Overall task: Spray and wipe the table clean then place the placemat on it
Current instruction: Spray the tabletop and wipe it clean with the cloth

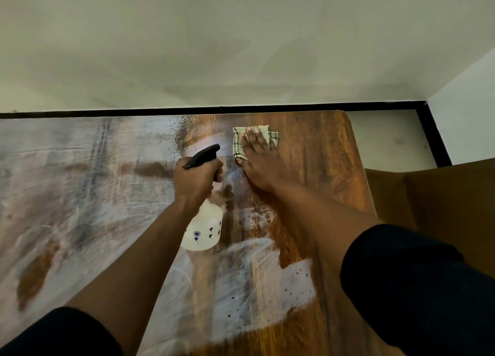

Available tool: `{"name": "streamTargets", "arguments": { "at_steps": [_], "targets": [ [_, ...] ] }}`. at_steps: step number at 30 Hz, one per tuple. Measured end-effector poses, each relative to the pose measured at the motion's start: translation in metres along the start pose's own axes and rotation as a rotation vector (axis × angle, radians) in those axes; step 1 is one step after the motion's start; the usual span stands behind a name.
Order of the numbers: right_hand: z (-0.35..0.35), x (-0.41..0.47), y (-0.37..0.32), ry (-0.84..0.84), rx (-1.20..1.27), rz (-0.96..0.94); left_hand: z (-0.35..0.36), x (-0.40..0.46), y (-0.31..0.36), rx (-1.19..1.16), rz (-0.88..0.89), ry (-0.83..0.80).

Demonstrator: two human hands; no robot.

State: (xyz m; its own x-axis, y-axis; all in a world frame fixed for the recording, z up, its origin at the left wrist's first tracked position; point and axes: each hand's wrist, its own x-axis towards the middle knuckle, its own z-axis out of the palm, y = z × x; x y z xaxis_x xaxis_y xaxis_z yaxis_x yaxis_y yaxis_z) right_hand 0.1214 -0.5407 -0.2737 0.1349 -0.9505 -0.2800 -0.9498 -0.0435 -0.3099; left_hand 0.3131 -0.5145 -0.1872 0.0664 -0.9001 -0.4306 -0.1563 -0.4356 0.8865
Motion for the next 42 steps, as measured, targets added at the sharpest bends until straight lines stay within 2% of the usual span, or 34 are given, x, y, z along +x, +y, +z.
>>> {"name": "streamTargets", "arguments": {
  "at_steps": [2, 6, 11, 16, 19, 22, 26, 31, 34, 39, 42],
  "targets": [
    [0.004, -0.014, 0.015, 0.019, -0.003, 0.032, -0.011, -0.004, -0.002, -0.017, -0.020, -0.003],
    [0.001, -0.029, 0.035, 0.067, 0.009, 0.292, -0.046, -0.015, -0.011, -0.039, -0.080, 0.031],
    [0.004, -0.007, -0.017, 0.113, 0.043, 0.478, -0.088, -0.019, -0.021, -0.022, -0.100, 0.068],
    [0.036, 0.023, -0.139, 0.092, 0.054, 0.267, -0.134, -0.012, -0.024, 0.014, -0.100, 0.115],
    [0.059, 0.039, -0.215, 0.041, 0.080, 0.026, -0.164, -0.004, -0.022, 0.001, -0.115, 0.167],
    [0.071, 0.047, -0.250, -0.012, 0.009, -0.146, -0.191, 0.003, -0.021, -0.006, -0.112, 0.210],
    [0.061, 0.048, -0.230, 0.028, 0.027, -0.138, -0.212, 0.014, -0.018, -0.020, -0.093, 0.208],
    [0.030, 0.065, -0.145, 0.114, 0.007, 0.219, -0.212, 0.026, -0.015, -0.034, -0.095, 0.143],
    [0.014, 0.068, -0.108, 0.107, -0.002, 0.387, -0.207, 0.032, -0.017, -0.035, -0.105, 0.107],
    [0.012, 0.085, -0.138, 0.087, 0.032, 0.460, -0.212, 0.037, -0.018, -0.068, -0.122, 0.098],
    [0.021, 0.102, -0.178, 0.093, 0.015, 0.334, -0.225, 0.041, -0.016, -0.084, -0.121, 0.106]
  ]
}}
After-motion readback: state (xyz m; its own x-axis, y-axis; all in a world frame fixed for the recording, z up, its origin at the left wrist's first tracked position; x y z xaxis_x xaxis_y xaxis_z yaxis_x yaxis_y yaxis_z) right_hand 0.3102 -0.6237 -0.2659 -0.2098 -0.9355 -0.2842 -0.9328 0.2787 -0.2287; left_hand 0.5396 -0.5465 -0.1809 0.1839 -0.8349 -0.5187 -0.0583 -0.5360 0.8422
